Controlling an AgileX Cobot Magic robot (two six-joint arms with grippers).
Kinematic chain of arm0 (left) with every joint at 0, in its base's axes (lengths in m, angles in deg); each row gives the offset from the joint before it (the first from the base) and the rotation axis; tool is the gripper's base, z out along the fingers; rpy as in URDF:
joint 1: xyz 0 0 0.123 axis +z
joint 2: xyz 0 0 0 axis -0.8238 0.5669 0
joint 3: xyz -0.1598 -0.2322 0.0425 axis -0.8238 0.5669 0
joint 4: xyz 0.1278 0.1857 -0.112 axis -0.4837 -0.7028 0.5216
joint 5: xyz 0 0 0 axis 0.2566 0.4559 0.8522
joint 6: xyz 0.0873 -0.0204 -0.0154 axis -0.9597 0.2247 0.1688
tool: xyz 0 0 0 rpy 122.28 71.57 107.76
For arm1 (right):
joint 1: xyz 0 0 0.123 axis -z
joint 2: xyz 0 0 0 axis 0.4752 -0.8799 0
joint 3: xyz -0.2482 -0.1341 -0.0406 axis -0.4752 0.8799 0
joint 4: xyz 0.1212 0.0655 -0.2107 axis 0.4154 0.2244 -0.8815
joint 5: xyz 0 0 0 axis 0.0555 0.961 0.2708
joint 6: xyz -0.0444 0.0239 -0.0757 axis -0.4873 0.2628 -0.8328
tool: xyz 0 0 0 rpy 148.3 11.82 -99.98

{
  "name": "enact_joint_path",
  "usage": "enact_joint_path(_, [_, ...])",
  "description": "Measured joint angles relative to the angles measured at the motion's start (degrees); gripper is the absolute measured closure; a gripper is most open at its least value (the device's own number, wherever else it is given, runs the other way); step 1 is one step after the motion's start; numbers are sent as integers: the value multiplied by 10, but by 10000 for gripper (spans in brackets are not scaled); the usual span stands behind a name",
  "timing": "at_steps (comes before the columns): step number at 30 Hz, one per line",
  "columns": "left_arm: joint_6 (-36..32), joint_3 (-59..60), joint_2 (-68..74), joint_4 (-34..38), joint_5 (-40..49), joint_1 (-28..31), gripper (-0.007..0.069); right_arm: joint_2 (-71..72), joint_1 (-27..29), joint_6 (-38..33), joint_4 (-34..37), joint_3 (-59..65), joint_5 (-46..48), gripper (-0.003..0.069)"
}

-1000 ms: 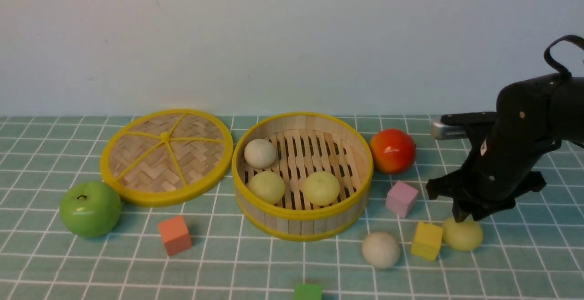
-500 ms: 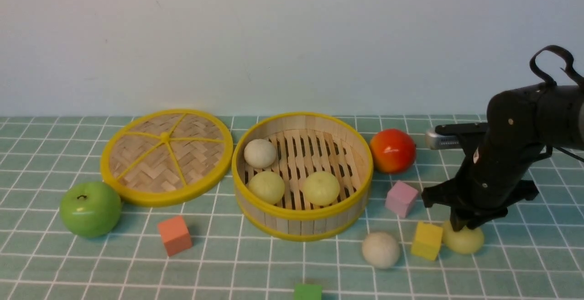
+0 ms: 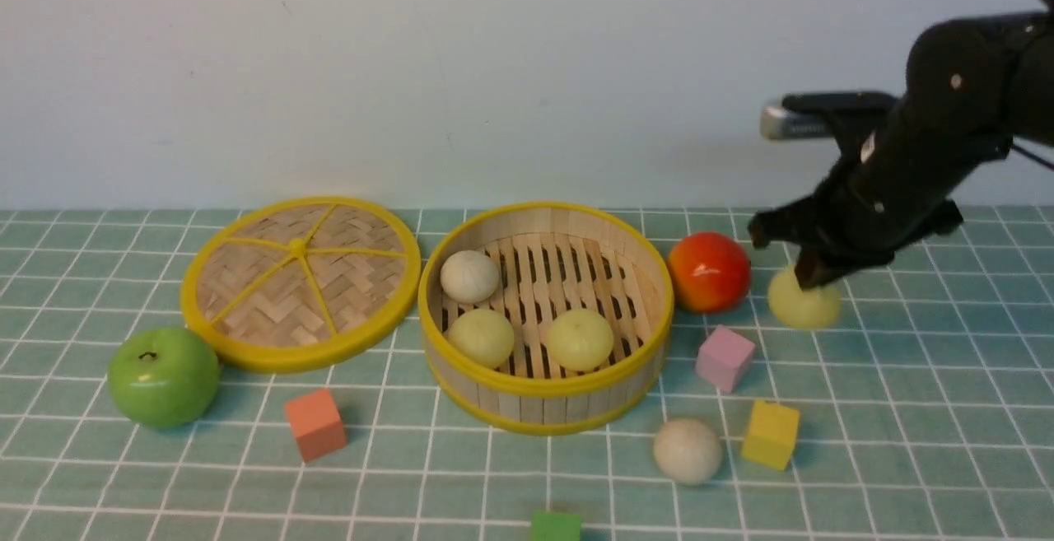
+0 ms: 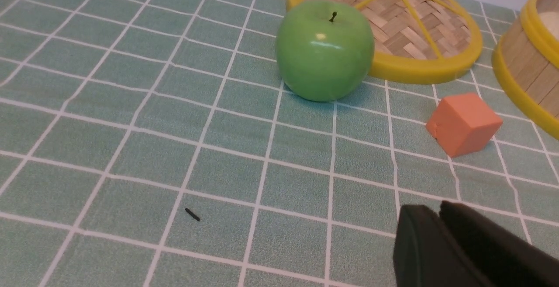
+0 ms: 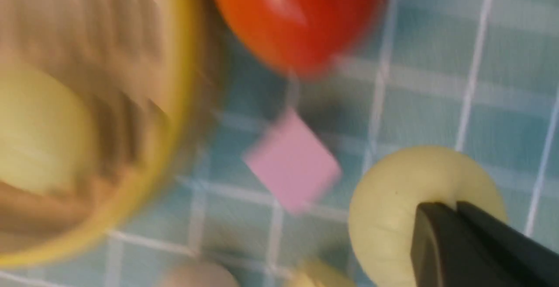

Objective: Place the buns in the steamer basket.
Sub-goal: Use the right arm to put the steamed stuffed bun into the steamer

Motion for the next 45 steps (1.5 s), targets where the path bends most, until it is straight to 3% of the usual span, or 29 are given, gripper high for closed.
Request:
enact_joint_path(6, [0,0,0,0,0,0,550,-27,-36,-96,118,-29,-97,656])
enact_joint_path(10, [0,0,0,0,0,0,546,-70,-50,-136,160,-29,-145,656])
enact_joint_path(16, [0,0,0,0,0,0,536,-127,-50,-145,209,-29,-190,656])
enact_joint_path(29, [0,0,0,-14,0,0,533,-144,-50,-184,297,-34,-188,652])
enact_joint_path(42, [0,0,0,-21,0,0,531,-144,-50,-190,285,-34,-178,634])
enact_joint_path(45, [0,0,0,-21,0,0,531,-144,-50,-181,277,-34,-175,594])
